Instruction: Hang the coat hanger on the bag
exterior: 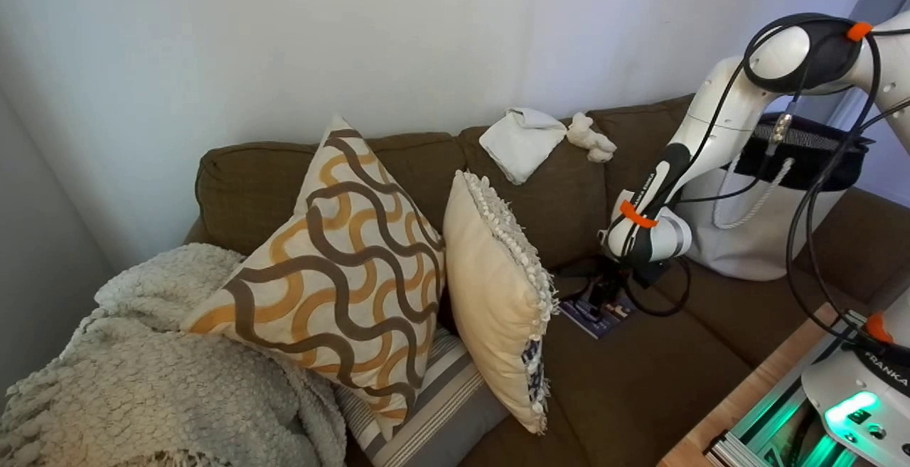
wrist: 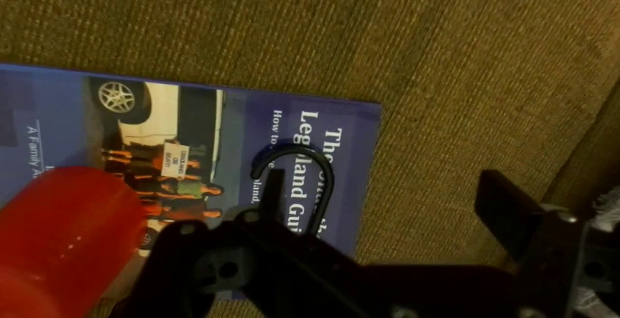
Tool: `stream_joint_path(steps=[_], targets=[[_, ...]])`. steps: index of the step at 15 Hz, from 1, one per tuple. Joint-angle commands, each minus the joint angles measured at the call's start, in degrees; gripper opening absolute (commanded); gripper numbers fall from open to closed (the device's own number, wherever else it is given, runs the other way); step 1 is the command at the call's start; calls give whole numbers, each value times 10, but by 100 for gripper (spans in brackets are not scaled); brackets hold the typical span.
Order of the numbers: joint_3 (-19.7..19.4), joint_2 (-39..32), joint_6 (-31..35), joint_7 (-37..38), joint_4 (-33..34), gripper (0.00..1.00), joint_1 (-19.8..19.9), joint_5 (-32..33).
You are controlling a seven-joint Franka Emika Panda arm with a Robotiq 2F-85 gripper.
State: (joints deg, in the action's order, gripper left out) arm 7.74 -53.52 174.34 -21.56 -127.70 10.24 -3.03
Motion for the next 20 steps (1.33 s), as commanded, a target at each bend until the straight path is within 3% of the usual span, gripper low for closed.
stream_joint_path(steps=[1,5,7,8,10,11,17,19,20], targets=[[4,-7,-1,25,6,100,9,32],[-11,-62,155,85,41,100,-28,27],[-16,-90,185,112,65,100,-41,25],[-16,-103,196,125,76,93,-44,23],[-25,-120,202,154,92,86,-61,15],[-28,-128,202,167,101,91,-63,12],[-34,-140,200,229,109,95,-54,-3],[-30,-143,194,242,110,89,-42,-4],[-29,-147,191,247,112,78,-39,-4]])
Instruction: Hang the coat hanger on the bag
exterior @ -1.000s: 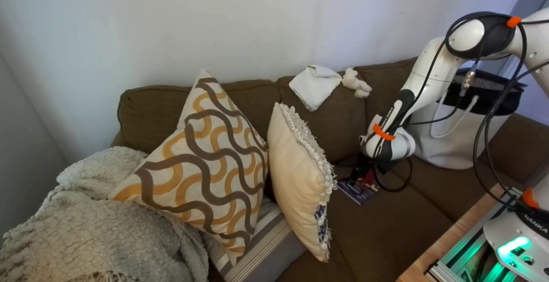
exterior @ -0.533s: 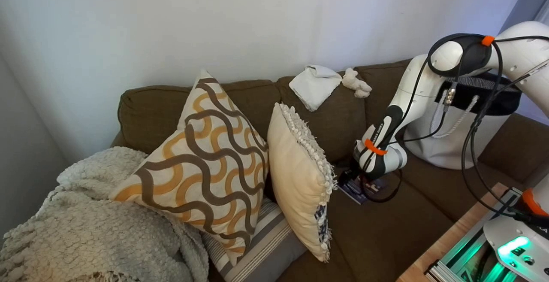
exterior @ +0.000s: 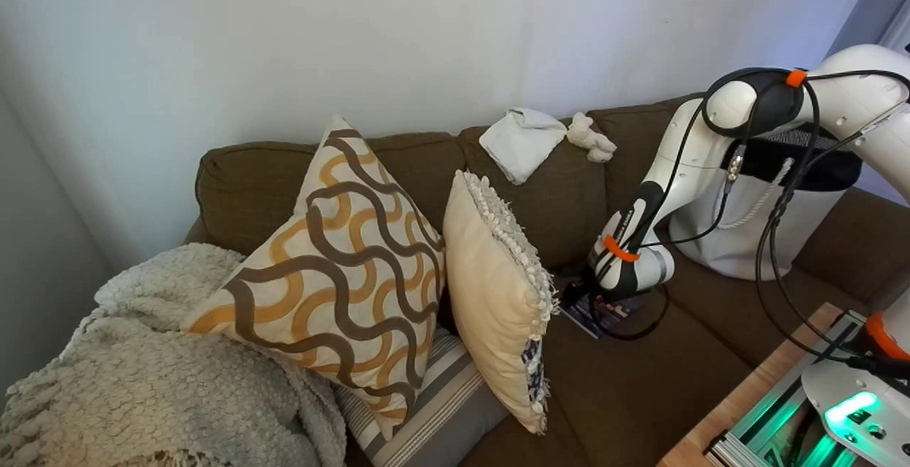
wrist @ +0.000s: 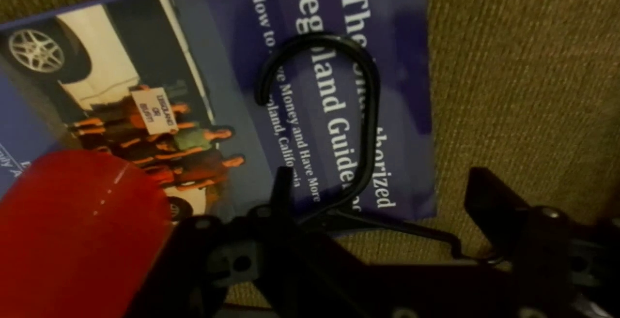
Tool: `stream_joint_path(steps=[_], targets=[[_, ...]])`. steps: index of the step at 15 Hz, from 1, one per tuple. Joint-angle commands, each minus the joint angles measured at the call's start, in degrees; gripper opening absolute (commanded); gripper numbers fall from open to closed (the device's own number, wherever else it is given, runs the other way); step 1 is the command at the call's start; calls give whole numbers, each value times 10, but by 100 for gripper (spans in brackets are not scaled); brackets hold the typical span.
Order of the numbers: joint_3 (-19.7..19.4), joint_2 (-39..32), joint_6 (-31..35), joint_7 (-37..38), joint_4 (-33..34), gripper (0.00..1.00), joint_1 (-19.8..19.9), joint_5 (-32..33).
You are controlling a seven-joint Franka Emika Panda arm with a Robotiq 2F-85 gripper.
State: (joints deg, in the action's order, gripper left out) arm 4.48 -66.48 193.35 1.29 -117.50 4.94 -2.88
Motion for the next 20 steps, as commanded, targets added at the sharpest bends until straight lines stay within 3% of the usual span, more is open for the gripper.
stream_joint_path(steps=[1,2,4,6,11,13,14,15,17,20], targets=[[3,-22,1,22,13,74,15,-5],[2,-28,4,24,18,71,17,-4],[1,-38,4,30,28,52,22,-5],[1,-51,3,32,42,49,28,-3],[2,-74,-8,27,71,51,32,4],[2,-76,-6,20,74,64,28,12],[3,-73,-9,17,73,57,25,14],[6,-71,-8,13,71,38,25,18],[3,-65,-12,5,66,32,19,22],[-1,-55,-15,-1,58,8,8,24]])
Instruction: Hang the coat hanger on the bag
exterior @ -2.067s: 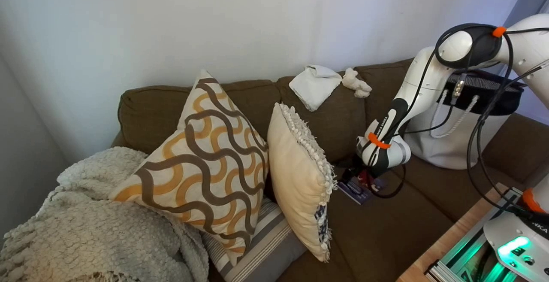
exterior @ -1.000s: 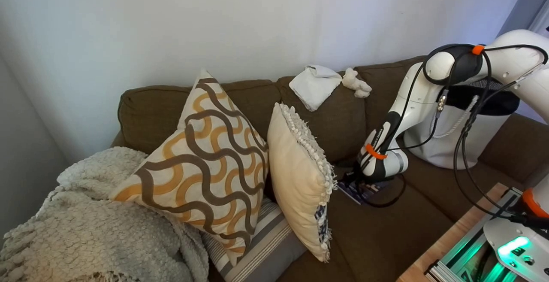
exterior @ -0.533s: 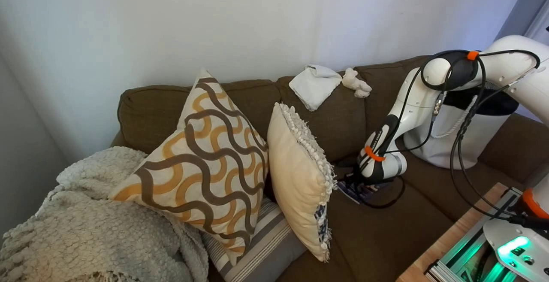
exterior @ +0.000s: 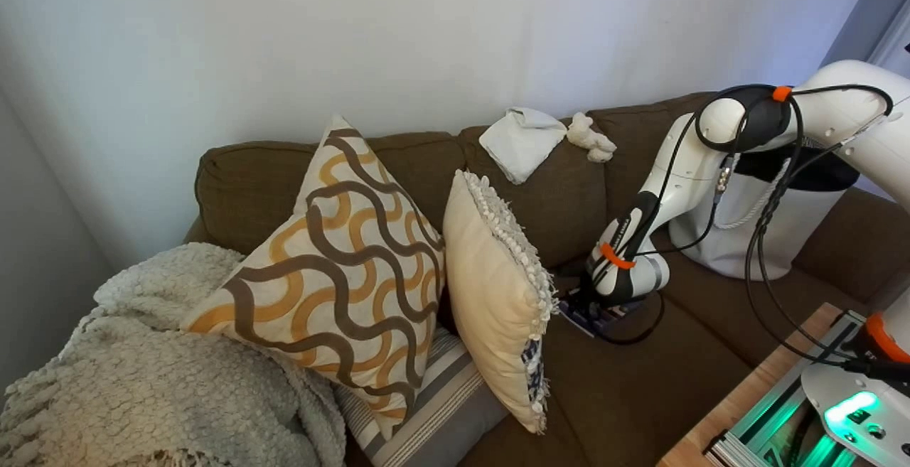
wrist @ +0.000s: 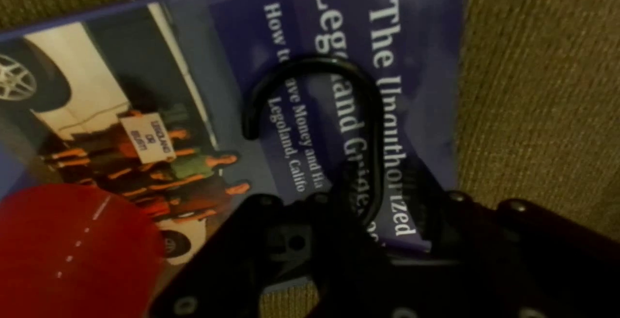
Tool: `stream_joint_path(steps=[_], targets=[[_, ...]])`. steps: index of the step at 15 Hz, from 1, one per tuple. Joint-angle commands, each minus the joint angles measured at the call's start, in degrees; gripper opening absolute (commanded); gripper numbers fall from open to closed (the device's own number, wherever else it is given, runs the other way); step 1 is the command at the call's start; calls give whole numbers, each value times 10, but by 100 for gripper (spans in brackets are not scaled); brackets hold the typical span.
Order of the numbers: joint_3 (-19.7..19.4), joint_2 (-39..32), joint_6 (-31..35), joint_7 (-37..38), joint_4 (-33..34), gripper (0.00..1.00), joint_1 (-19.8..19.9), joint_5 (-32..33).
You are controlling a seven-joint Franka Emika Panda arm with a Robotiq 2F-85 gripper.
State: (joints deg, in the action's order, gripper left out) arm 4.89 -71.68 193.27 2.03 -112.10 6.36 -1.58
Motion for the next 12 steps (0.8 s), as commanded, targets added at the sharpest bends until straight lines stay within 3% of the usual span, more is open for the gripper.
stream_joint_path(steps=[1,6,9,12], targets=[[-6,1,-12,-11,0,0,-9,12],[-19,59,-6,-31,-58,2,-28,18],[-46,146,9,-43,-140,2,-52,17],[-51,233,28,-53,-224,2,-50,23]])
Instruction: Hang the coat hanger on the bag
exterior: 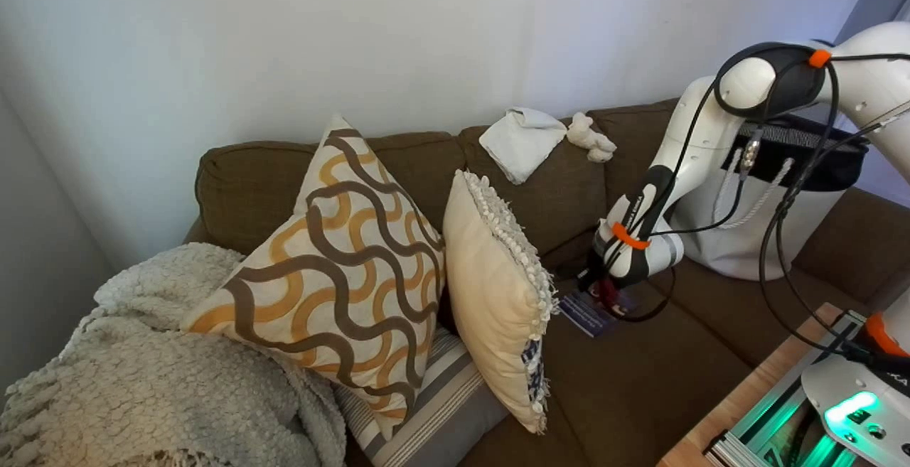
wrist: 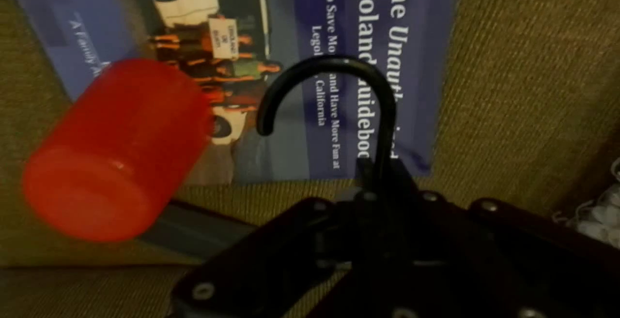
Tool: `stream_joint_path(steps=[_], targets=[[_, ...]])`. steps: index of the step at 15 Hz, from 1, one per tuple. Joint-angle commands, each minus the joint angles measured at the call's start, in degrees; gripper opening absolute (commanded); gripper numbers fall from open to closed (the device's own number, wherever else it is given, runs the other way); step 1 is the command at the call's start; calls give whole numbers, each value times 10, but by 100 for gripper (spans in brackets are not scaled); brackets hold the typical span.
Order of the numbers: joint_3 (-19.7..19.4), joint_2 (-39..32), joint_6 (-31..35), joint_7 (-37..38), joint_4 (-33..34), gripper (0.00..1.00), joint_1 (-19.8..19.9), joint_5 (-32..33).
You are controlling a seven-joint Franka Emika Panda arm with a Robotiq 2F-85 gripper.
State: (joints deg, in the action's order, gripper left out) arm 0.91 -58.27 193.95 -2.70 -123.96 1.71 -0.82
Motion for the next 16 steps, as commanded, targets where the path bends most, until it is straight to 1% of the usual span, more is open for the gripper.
stream_joint_path(steps=[1,3,5,6,7,9,10,11,12,13,14,15,16], targets=[[-5,122,40,-7,-132,2,5,20],[-16,178,51,-12,-191,2,-6,20],[-39,239,29,-20,-248,2,-19,11],[-83,272,30,-7,-278,2,-56,-31],[-110,298,42,1,-301,2,-76,-60],[-155,344,79,-9,-347,2,-85,-87],[-181,358,111,-22,-365,2,-96,-105],[-196,374,142,-31,-379,2,-103,-127],[-207,338,160,-40,-334,2,-111,-156],[-199,348,180,-40,-343,2,-96,-161],[-171,363,156,-29,-342,2,-63,-125],[-179,351,162,-43,-339,2,-73,-142],[-175,351,161,-42,-335,9,-70,-141]])
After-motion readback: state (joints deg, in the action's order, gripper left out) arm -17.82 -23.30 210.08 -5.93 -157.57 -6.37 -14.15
